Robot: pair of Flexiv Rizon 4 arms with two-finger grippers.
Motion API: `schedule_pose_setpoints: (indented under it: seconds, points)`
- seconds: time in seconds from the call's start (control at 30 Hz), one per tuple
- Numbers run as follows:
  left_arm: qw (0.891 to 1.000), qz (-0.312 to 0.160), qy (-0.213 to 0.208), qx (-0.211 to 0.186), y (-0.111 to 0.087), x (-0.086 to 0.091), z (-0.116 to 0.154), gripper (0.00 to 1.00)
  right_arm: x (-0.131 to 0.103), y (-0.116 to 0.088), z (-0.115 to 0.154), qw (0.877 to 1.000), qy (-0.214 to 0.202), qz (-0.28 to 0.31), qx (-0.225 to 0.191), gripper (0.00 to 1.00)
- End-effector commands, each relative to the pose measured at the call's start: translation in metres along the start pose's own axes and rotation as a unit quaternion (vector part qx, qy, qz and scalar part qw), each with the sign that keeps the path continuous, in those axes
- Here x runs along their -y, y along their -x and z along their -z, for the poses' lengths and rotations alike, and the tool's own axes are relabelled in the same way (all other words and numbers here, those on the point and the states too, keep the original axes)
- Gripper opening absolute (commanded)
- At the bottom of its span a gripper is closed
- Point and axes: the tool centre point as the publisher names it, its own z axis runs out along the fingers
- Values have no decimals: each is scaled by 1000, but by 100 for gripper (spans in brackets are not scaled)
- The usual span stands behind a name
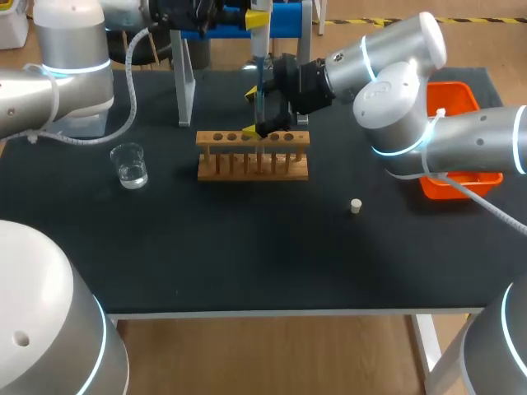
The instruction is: Invert the test tube, pick up the pipette, mount the tip to pipette, aspirate from beaker and dispense into the tube, eject the tip, return the pipette, and cap with the stopper.
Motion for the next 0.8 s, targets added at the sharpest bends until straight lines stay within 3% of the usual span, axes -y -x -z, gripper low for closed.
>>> schedule_pose_setpoints:
  seconds: [0.03, 0.8]
  points:
    - [1000, -1, 0, -3, 2, -1, 1, 0, 0, 0, 1, 1000, 0, 0, 0, 100]
    - [1000, -4, 0, -3, 3, -8, 2, 0, 0, 0, 1, 1000, 0, 0, 0, 100]
